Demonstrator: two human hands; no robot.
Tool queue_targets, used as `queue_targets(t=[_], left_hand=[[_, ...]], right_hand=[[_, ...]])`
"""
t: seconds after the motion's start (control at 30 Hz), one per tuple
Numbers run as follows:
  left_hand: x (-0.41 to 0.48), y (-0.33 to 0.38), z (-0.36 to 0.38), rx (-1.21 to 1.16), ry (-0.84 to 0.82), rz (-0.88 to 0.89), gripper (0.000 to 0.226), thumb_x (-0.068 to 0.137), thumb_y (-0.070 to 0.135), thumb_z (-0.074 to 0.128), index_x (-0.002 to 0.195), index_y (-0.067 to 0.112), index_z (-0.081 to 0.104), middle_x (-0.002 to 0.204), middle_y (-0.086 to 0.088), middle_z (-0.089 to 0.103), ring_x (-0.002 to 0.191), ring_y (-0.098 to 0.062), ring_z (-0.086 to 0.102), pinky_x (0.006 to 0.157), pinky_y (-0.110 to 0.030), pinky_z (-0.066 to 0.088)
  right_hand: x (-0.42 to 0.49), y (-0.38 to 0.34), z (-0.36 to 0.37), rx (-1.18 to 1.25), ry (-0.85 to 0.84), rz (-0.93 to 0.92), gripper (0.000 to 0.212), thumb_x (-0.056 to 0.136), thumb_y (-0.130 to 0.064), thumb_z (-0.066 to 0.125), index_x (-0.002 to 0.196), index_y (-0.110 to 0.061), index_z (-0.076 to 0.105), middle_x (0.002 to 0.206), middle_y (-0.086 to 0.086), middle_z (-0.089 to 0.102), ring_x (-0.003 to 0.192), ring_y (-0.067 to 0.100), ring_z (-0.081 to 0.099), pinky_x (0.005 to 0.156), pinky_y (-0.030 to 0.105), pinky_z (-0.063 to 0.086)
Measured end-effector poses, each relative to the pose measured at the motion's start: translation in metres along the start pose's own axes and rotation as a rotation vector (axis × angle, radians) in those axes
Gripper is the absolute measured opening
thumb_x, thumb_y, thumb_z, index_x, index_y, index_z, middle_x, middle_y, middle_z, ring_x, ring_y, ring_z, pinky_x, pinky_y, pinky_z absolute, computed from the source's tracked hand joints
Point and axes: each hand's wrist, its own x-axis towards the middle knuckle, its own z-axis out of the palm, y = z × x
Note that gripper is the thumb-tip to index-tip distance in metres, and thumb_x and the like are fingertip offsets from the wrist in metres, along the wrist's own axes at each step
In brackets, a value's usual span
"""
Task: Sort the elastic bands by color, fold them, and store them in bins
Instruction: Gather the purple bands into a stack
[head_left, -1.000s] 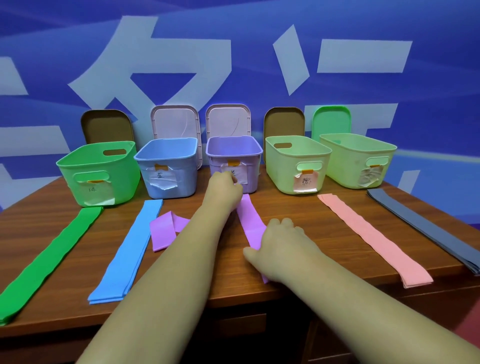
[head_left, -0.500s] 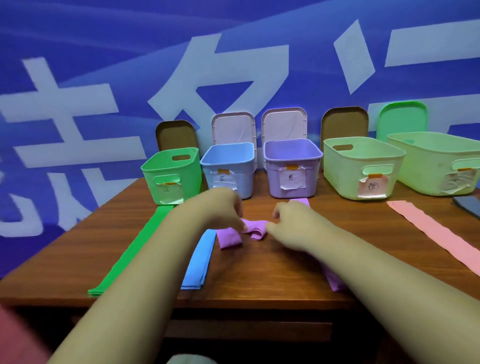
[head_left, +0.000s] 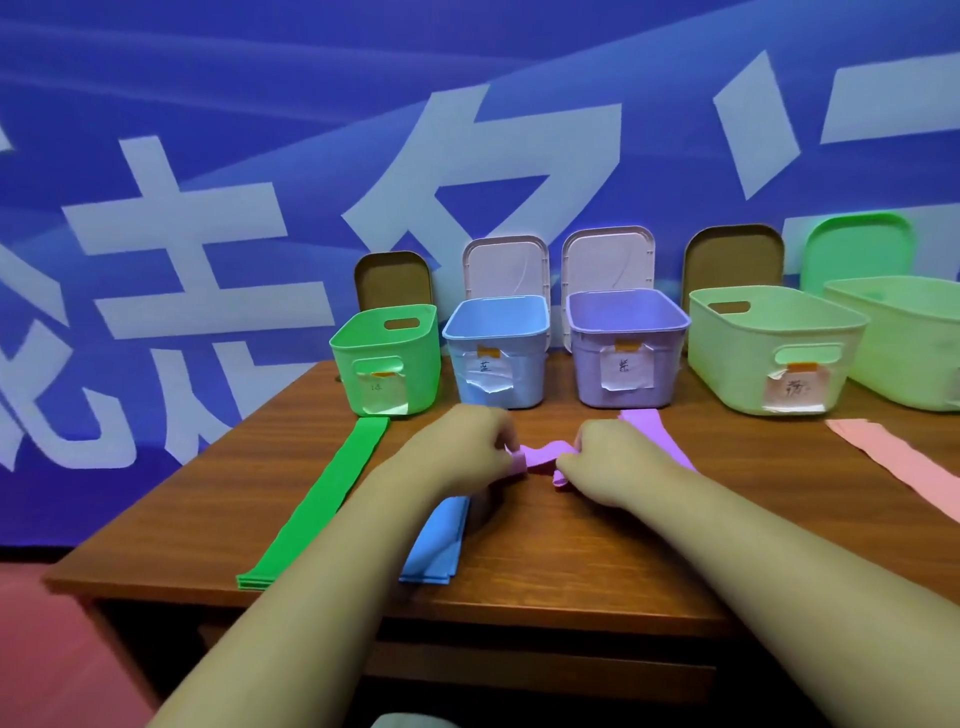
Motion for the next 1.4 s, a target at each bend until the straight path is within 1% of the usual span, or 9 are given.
queue_targets(t=[0.17, 0.3, 0.43, 0.57, 0.7, 0.83, 1.03, 1.2, 1.4], left_hand=[[0.01, 0.012, -0.03, -0.333, 0.359, 0.02, 0.022, 0.094, 0.01, 0.057, 0.106, 0.023, 0.07, 0.093, 0.003, 0.071, 0.079, -0.016, 0.069, 0.07, -0.029, 0.052], [0.017, 0.03, -0.061, -0.664, 0.49, 0.01, 0.032, 0.097, 0.0, 0.048, 0.105, 0.02, 0.071, 0.077, -0.002, 0.065, 0.064, -0.018, 0.075, 0.062, -0.024, 0.058], [0.031, 0.043, -0.087, -0.847, 0.458, 0.035, 0.036, 0.098, -0.002, 0.047, 0.097, 0.017, 0.078, 0.096, -0.011, 0.076, 0.084, -0.027, 0.078, 0.078, -0.047, 0.067], [0.041, 0.057, -0.105, -0.844, 0.434, 0.115, 0.028, 0.1, 0.004, 0.055, 0.101, 0.021, 0.077, 0.105, -0.008, 0.076, 0.091, -0.03, 0.073, 0.083, -0.043, 0.066], [0.044, 0.071, -0.118, -0.82, 0.407, 0.196, 0.018, 0.103, 0.008, 0.061, 0.114, 0.015, 0.072, 0.109, -0.018, 0.072, 0.088, -0.027, 0.071, 0.084, -0.041, 0.066], [0.044, 0.08, -0.123, -0.758, 0.439, 0.22, 0.016, 0.103, 0.013, 0.063, 0.113, 0.019, 0.074, 0.101, -0.005, 0.077, 0.083, -0.011, 0.071, 0.077, -0.027, 0.062], [0.049, 0.082, -0.131, -0.631, 0.538, 0.242, 0.017, 0.102, 0.012, 0.062, 0.112, 0.018, 0.074, 0.097, 0.004, 0.076, 0.078, -0.005, 0.066, 0.072, -0.024, 0.058], [0.061, 0.08, -0.139, -0.626, 0.623, 0.224, 0.016, 0.101, 0.012, 0.063, 0.11, 0.018, 0.075, 0.098, 0.004, 0.076, 0.081, -0.006, 0.067, 0.072, -0.024, 0.057], [0.085, 0.078, -0.134, -0.574, 0.636, 0.182, 0.016, 0.1, 0.015, 0.065, 0.111, 0.02, 0.076, 0.097, 0.009, 0.074, 0.084, -0.005, 0.065, 0.077, -0.021, 0.05]], right_hand=[[-0.001, 0.011, -0.009, 0.142, 0.018, 0.015, 0.029, 0.098, -0.033, 0.052, 0.089, -0.016, 0.074, 0.079, 0.001, 0.078, 0.081, 0.023, 0.073, 0.071, 0.031, 0.058], [-0.005, 0.022, -0.019, 0.119, 0.094, -0.025, 0.023, 0.091, -0.026, 0.05, 0.09, -0.023, 0.072, 0.093, 0.002, 0.076, 0.086, 0.025, 0.069, 0.079, 0.036, 0.059], [-0.013, 0.028, -0.027, 0.242, -0.017, -0.08, 0.029, 0.091, -0.026, 0.051, 0.114, -0.029, 0.069, 0.083, -0.001, 0.08, 0.076, 0.018, 0.075, 0.077, 0.035, 0.062], [-0.021, 0.03, -0.037, 0.355, -0.205, -0.084, 0.055, 0.086, -0.043, 0.059, 0.139, -0.033, 0.047, 0.099, -0.001, 0.079, 0.083, 0.025, 0.078, 0.078, 0.042, 0.064], [-0.025, 0.031, -0.051, 0.439, -0.029, -0.166, 0.053, 0.083, -0.071, 0.069, 0.12, -0.034, 0.057, 0.114, -0.012, 0.069, 0.103, 0.01, 0.067, 0.088, 0.035, 0.055], [-0.021, 0.037, -0.05, 0.672, -0.004, -0.214, 0.036, 0.084, -0.06, 0.078, 0.103, -0.03, 0.07, 0.096, -0.011, 0.077, 0.093, 0.007, 0.073, 0.092, 0.038, 0.058], [-0.033, 0.042, -0.047, 0.848, -0.033, -0.259, 0.055, 0.072, -0.064, 0.086, 0.115, -0.033, 0.071, 0.103, -0.014, 0.079, 0.099, 0.009, 0.075, 0.09, 0.035, 0.059], [-0.048, 0.046, -0.051, 0.842, 0.033, -0.216, 0.043, 0.096, -0.065, 0.06, 0.084, -0.023, 0.063, 0.063, -0.015, 0.061, 0.06, 0.008, 0.055, 0.068, 0.032, 0.042], [-0.063, 0.057, -0.052, 0.812, 0.054, -0.153, 0.049, 0.104, -0.058, 0.052, 0.097, -0.014, 0.07, 0.083, 0.006, 0.076, 0.073, 0.021, 0.067, 0.075, 0.04, 0.048]])
